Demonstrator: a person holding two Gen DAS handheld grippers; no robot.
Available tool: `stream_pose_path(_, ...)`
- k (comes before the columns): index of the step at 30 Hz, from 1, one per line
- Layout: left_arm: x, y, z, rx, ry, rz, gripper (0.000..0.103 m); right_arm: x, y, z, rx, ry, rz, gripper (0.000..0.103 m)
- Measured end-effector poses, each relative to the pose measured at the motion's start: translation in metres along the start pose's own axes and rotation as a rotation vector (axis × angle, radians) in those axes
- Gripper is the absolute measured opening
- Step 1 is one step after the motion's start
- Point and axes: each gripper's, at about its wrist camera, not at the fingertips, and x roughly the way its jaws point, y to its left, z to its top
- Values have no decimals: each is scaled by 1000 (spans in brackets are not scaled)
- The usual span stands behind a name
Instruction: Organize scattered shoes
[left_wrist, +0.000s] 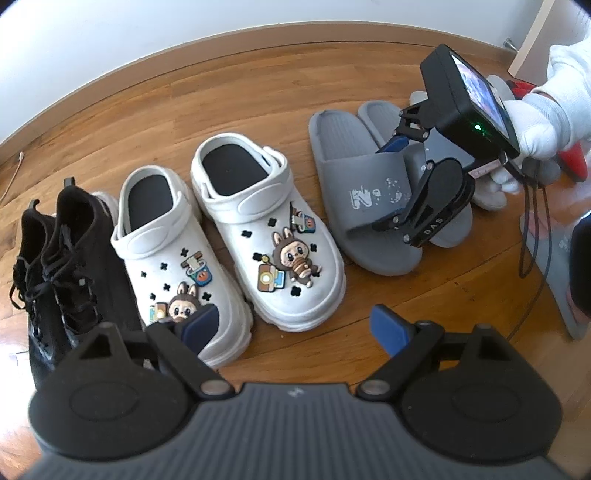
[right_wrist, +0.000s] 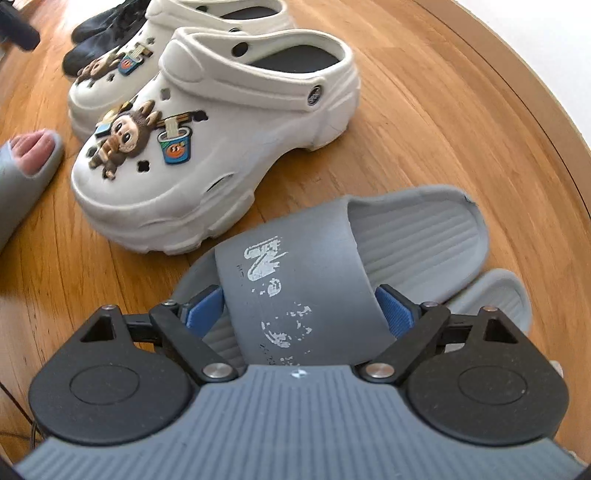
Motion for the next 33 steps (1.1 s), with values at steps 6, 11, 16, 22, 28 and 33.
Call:
stream_pose_path(6, 2, 3, -1, -9, 6, 2, 89, -44, -22, -17, 21, -84, 75, 92)
stream_pose_path(11, 2, -3, 3, 13, 0, 1, 89, -81, -78, -72, 30, -98, 22, 96)
stream_pose_path(16, 4, -19, 17, 64, -20, -11, 90, -106, -129, -135, 199, -50, -129, 95)
stream_pose_path(22, 6, -54, 57, 201, -67, -77, 90, -137, -175, -202, 436, -27, -275, 95)
stream_pose_path(28, 21, -137, 109, 538, -198, -131, 91, -153, -185, -261, 631, -28, -352, 95)
stream_pose_path(33, 67, -232, 189, 728, -306, -168, 91, -166, -191, -298, 723, -45, -369, 95)
